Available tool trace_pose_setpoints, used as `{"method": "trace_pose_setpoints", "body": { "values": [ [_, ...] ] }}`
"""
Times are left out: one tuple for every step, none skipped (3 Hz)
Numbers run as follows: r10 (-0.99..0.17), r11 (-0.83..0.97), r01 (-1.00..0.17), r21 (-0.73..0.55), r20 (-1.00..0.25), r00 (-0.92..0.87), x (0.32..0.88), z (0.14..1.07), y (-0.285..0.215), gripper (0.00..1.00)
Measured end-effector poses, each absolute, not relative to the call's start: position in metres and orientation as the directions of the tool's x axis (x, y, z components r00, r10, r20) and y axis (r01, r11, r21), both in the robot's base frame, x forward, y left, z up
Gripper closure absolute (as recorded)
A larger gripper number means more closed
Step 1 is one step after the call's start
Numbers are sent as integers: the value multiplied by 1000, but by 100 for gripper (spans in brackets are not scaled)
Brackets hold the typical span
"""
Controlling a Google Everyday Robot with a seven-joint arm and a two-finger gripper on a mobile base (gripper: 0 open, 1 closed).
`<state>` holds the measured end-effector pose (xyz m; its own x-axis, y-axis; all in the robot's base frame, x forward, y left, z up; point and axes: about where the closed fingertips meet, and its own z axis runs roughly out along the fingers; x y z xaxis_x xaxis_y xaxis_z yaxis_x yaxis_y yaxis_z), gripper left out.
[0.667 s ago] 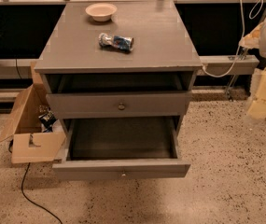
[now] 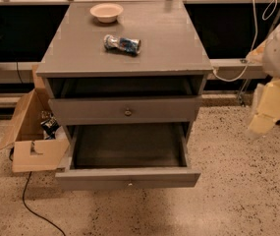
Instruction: Close middle drawer
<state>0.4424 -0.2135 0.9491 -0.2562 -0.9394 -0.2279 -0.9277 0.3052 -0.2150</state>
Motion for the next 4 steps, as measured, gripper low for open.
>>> {"method": "trace_pose_setpoints", "body": {
  "values": [
    [-903, 388, -907, -164, -266, -338, 448, 900, -207, 0],
    [-834, 477, -876, -76, -354, -423, 459, 818, -186, 0],
    [-787, 500, -866, -16, -425, -447, 469, 769, -158, 0],
    [-790, 499, -867, -17, -422, -446, 468, 770, -158, 0]
  ]
}}
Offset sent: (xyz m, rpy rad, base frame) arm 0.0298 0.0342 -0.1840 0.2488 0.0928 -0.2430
